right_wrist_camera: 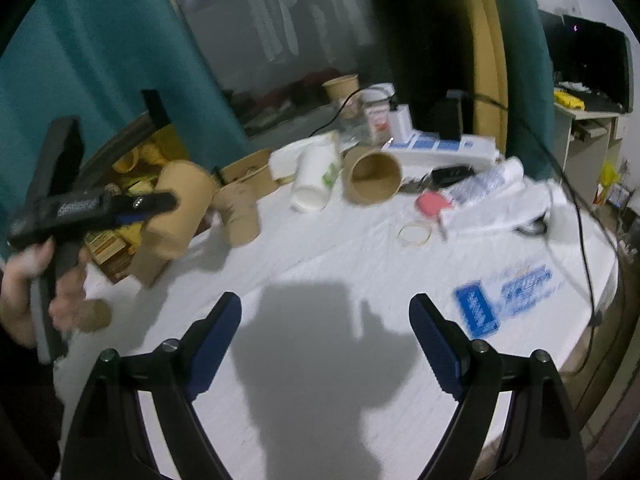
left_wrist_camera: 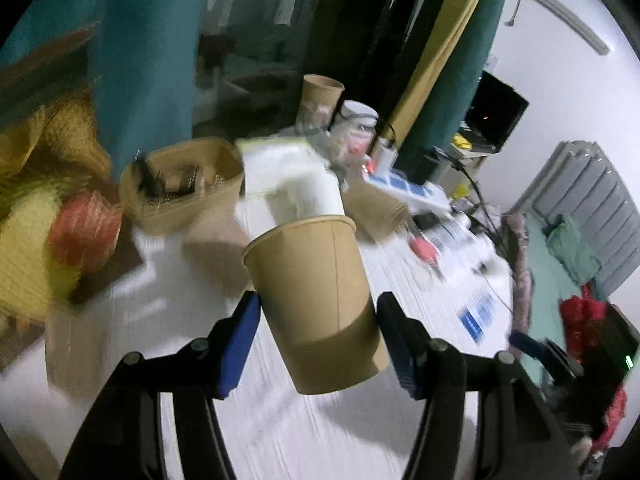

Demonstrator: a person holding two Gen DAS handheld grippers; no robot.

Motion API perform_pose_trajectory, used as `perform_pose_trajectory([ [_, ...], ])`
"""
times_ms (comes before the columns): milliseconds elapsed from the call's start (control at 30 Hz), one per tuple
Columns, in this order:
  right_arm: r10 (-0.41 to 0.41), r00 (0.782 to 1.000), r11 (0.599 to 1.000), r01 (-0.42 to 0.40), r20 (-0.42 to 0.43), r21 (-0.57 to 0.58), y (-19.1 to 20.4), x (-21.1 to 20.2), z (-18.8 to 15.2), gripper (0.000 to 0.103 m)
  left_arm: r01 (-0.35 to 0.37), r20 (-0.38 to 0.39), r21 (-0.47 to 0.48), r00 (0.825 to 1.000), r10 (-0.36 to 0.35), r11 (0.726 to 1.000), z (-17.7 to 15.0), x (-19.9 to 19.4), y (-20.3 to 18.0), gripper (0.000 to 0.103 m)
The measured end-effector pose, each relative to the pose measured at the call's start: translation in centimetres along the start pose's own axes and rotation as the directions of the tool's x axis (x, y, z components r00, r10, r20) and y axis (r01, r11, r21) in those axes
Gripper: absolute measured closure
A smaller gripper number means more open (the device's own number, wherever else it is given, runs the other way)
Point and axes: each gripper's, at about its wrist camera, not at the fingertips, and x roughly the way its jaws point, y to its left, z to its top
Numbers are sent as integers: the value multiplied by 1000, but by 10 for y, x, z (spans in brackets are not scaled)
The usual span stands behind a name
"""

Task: Flip cup upright
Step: 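Lift the brown cup with the right gripper and rotate it mouth-up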

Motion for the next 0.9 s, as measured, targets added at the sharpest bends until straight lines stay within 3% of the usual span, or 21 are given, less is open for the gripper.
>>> perform_pose_trajectory([
  [167, 36, 999, 999, -35, -34, 30, 13, -15, -37, 19, 80, -42, -70, 996, -83, 994, -88, -45, 2, 42],
  [467, 66, 988, 997, -62, -137, 36, 36, -16, -97, 19, 132, -103, -240, 982, -161, 962, -196, -74, 9, 42],
  [767, 62, 981, 998, -56, -186, 37, 40, -13, -116, 19, 122, -138, -304, 976, -170, 945, -228, -59, 12, 42],
  [900, 54, 980, 998, -48, -193, 34, 40, -13, -113, 19, 117, -152, -307, 974, -170, 944, -231, -54, 11, 37],
])
